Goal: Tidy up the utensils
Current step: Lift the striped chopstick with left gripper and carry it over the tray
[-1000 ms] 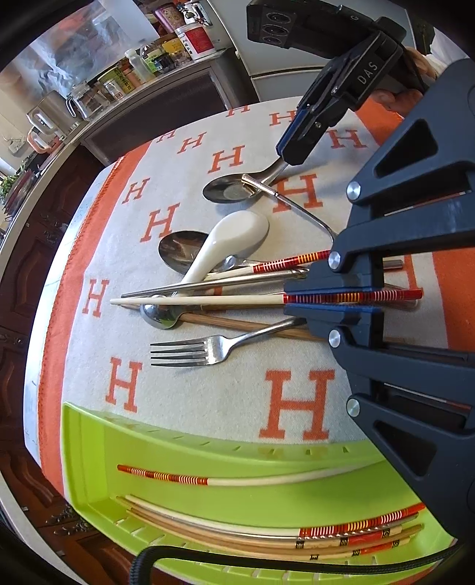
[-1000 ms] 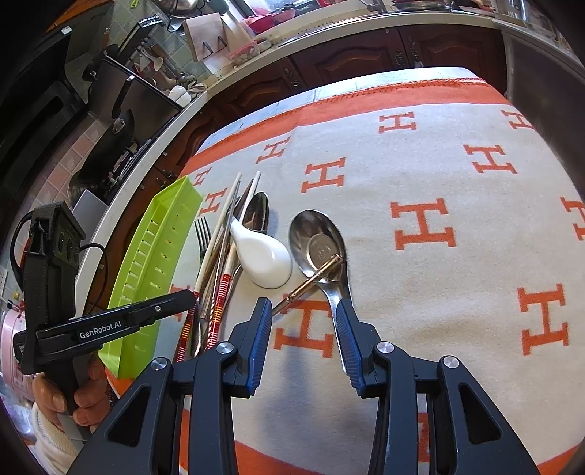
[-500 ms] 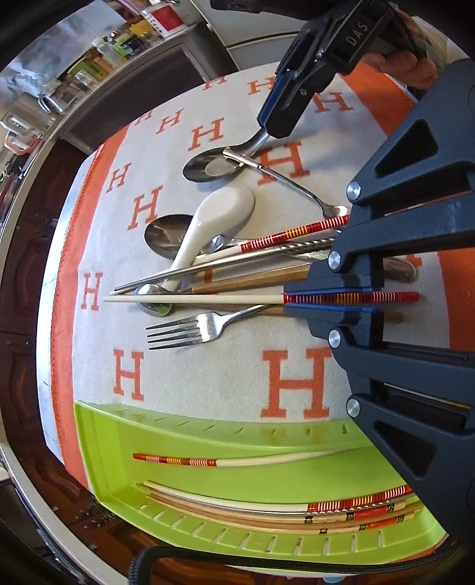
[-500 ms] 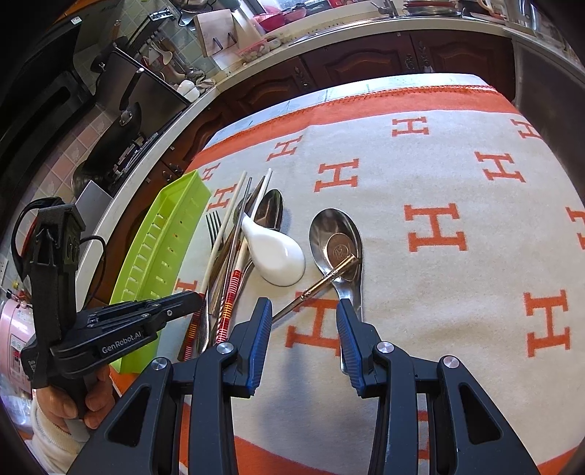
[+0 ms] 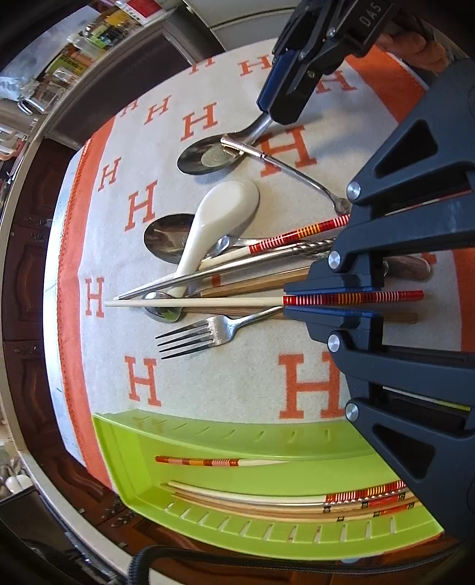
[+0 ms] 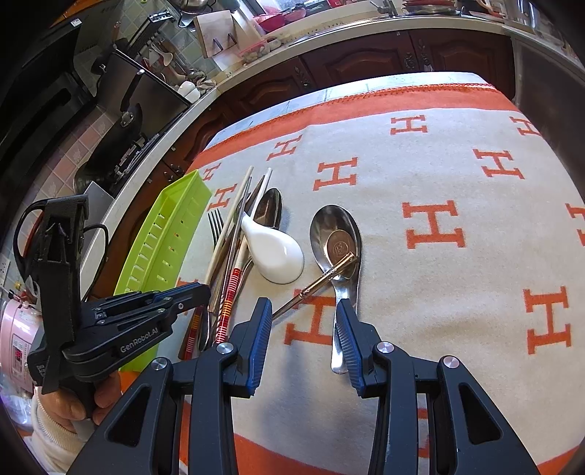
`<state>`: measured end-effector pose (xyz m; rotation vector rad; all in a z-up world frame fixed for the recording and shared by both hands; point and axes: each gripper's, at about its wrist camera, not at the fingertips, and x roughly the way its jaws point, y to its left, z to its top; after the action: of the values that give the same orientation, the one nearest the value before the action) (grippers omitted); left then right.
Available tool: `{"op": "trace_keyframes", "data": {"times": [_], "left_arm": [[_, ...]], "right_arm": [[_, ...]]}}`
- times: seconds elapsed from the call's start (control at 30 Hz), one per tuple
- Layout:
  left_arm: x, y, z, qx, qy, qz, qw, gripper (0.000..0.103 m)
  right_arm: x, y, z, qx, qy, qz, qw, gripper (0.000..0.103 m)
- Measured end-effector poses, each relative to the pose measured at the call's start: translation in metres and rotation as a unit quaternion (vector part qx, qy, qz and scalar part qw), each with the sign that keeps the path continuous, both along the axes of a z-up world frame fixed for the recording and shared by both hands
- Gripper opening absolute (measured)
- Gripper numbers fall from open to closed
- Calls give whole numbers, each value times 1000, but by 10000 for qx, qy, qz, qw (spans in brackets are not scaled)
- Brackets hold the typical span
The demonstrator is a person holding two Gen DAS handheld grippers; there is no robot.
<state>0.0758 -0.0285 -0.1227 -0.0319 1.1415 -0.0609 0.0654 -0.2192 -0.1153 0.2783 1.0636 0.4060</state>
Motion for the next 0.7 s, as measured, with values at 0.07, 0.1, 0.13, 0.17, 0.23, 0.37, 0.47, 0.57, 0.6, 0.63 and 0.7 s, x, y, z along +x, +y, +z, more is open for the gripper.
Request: {"op": "trace_keyframes", "data": {"times": [0.07, 0.1, 0.13, 0.17, 0.23, 0.37, 0.47, 0.57, 0.6, 0.63, 0.7], "left_arm": [[0, -2, 0, 100, -60, -36, 9999, 3], [-1, -2, 0, 99, -90, -51, 9999, 3], [-1, -2, 0, 73, -102, -35, 9999, 3], [-1, 0, 0, 20, -97, -19, 9999, 3], [-3, 3, 2, -114, -117, -3, 9999, 3], [-11, 9, 15, -250, -306, -8, 9992, 3], [-18, 15, 29, -341, -458, 12, 9984, 3], [-26, 24, 45, -432, -613, 37, 9972, 3], [-29, 28, 50, -460, -664, 46, 9967, 3], [-32, 31, 54, -484, -711, 60, 9963, 3], [-39, 40, 66, -526, -837, 119, 9950, 3]], "right_arm": [[0, 0, 0, -4, 0, 10, 10000, 38], [0, 0, 0, -16, 1, 23, 10000, 38], [-1, 1, 1, -30, -1, 39, 10000, 38], [-1, 1, 1, -42, -4, 50, 10000, 38], [-2, 3, 3, -70, -24, 80, 9999, 38], [-3, 8, 8, -132, -41, 135, 9998, 38], [-3, 14, 10, -169, -28, 181, 9997, 38], [-3, 22, 13, -220, -69, 259, 9994, 38], [-3, 25, 15, -242, -84, 285, 9993, 38], [-3, 28, 17, -251, -93, 312, 9992, 38], [-4, 34, 20, -271, -123, 362, 9989, 38]]}}
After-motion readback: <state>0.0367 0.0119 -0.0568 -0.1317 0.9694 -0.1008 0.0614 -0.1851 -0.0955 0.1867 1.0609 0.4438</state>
